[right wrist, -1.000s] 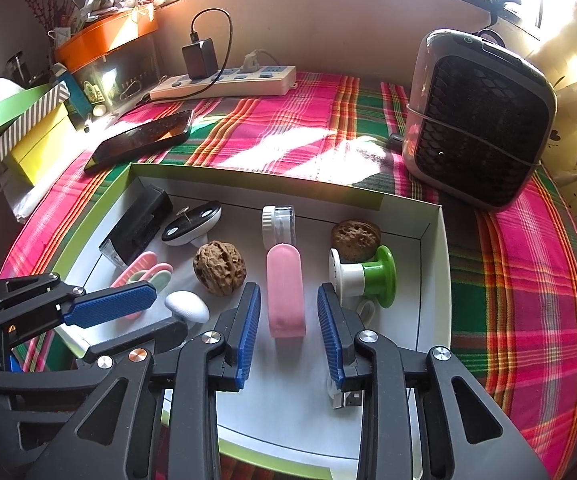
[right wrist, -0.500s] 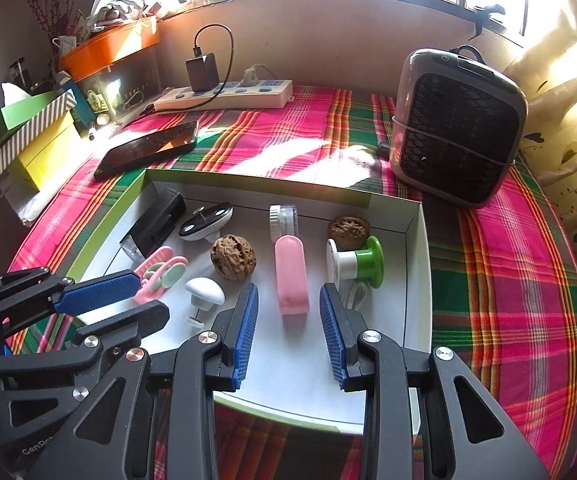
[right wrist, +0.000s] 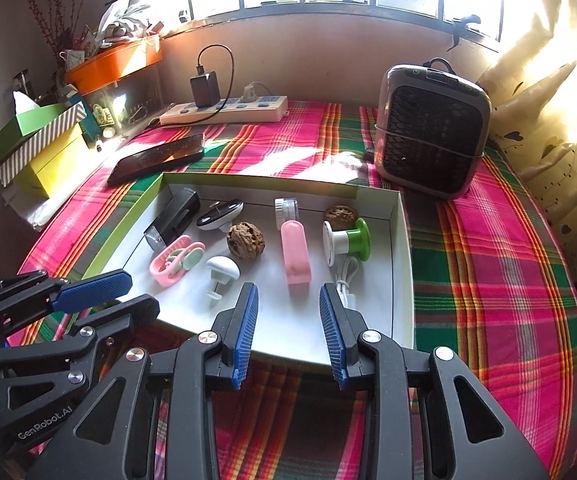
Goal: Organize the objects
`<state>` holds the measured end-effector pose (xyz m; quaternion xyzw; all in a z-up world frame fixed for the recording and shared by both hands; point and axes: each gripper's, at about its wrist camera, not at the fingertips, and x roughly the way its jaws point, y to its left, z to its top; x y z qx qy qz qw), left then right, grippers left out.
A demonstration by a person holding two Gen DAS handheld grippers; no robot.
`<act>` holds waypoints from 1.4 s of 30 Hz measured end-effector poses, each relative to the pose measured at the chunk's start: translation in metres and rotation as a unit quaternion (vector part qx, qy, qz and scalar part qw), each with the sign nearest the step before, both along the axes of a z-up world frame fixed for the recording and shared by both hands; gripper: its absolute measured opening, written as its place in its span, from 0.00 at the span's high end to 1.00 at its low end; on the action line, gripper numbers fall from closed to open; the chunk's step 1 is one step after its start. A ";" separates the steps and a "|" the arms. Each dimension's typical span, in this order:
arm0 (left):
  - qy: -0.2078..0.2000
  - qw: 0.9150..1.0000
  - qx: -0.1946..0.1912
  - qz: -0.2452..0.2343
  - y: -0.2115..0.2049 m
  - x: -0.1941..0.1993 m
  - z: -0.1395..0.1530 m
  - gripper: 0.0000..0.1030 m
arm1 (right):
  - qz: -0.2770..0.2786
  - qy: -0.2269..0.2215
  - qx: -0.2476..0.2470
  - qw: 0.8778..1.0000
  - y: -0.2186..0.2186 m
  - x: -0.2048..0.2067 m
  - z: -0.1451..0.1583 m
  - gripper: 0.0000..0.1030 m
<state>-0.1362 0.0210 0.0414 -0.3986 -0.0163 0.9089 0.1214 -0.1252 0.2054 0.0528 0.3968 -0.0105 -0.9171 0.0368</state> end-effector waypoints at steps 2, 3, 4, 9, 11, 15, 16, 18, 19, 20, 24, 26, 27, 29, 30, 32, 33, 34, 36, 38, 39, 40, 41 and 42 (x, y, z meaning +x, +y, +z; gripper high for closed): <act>0.002 1.000 0.001 0.003 -0.001 0.005 0.001 0.72 | -0.006 0.008 0.006 1.000 -0.001 0.008 0.002 0.68; 0.003 1.000 0.003 0.005 -0.002 0.007 0.001 0.72 | -0.007 0.012 0.009 1.000 -0.001 0.012 0.003 0.68; 0.005 1.000 0.002 0.006 -0.003 0.009 0.002 0.72 | -0.008 0.014 0.011 1.000 -0.002 0.016 0.004 0.68; 0.016 1.000 -0.016 0.020 -0.004 0.025 0.002 0.72 | -0.008 0.022 0.017 1.000 -0.005 0.033 0.006 0.67; 0.015 1.000 -0.014 0.020 -0.005 0.030 0.000 0.72 | -0.008 0.021 0.018 1.000 -0.006 0.038 0.005 0.66; 0.018 0.999 -0.030 0.024 -0.002 0.040 -0.003 0.72 | -0.011 0.021 0.016 1.000 -0.008 0.047 0.003 0.65; 0.016 0.999 -0.028 0.023 -0.002 0.041 -0.004 0.72 | -0.011 0.021 0.015 1.000 -0.008 0.049 0.003 0.65; 0.013 0.999 -0.028 0.022 -0.001 0.045 -0.006 0.72 | -0.012 0.022 0.013 1.000 -0.009 0.053 0.002 0.65; 0.012 0.999 -0.030 0.025 -0.001 0.047 -0.008 0.72 | -0.013 0.023 0.012 1.000 -0.009 0.055 0.002 0.64; 0.010 0.999 -0.031 0.025 0.000 0.048 -0.009 0.72 | -0.013 0.023 0.011 1.000 -0.009 0.057 0.002 0.64; 0.005 0.999 -0.036 0.030 0.001 0.055 -0.013 0.72 | -0.019 0.010 0.020 1.000 -0.011 0.064 -0.007 0.60; -0.001 0.999 -0.035 0.035 0.000 0.057 -0.017 0.72 | -0.020 0.003 0.021 1.000 -0.012 0.068 -0.012 0.59; -0.005 0.999 -0.035 0.040 -0.001 0.058 -0.019 0.72 | -0.023 -0.001 0.024 0.999 -0.012 0.071 -0.015 0.59; -0.010 0.998 -0.041 0.046 -0.001 0.060 -0.023 0.72 | -0.025 -0.006 0.027 0.999 -0.013 0.074 -0.019 0.59; -0.009 0.998 -0.042 0.051 -0.002 0.061 -0.024 0.72 | -0.024 -0.007 0.026 0.999 -0.012 0.077 -0.021 0.59; -0.008 0.997 -0.046 0.053 -0.003 0.064 -0.027 0.72 | -0.027 -0.015 0.020 0.999 -0.011 0.079 -0.025 0.57; -0.010 0.998 -0.043 0.052 -0.003 0.064 -0.028 0.72 | -0.028 -0.017 0.018 0.999 -0.011 0.081 -0.027 0.56; -0.011 0.998 -0.041 0.051 -0.003 0.065 -0.029 0.72 | -0.028 -0.019 0.018 0.999 -0.012 0.082 -0.029 0.55; -0.010 0.998 -0.040 0.055 -0.003 0.066 -0.029 0.72 | -0.030 -0.022 0.019 0.999 -0.012 0.084 -0.032 0.55; -0.005 0.997 -0.045 0.057 -0.002 0.068 -0.030 0.72 | -0.032 -0.026 0.016 0.999 -0.010 0.084 -0.035 0.55; -0.008 0.997 -0.045 0.056 -0.002 0.068 -0.031 0.72 | -0.034 -0.027 0.017 0.999 -0.010 0.085 -0.036 0.55; -0.010 0.997 -0.047 0.056 -0.001 0.068 -0.032 0.72 | -0.035 -0.029 0.017 0.999 -0.010 0.085 -0.037 0.55; -0.011 0.997 -0.049 0.057 -0.001 0.069 -0.034 0.72 | -0.035 -0.031 0.018 0.999 -0.010 0.085 -0.038 0.55; -0.011 0.997 -0.047 0.058 -0.001 0.069 -0.035 0.72 | -0.037 -0.031 0.019 0.999 -0.010 0.086 -0.039 0.55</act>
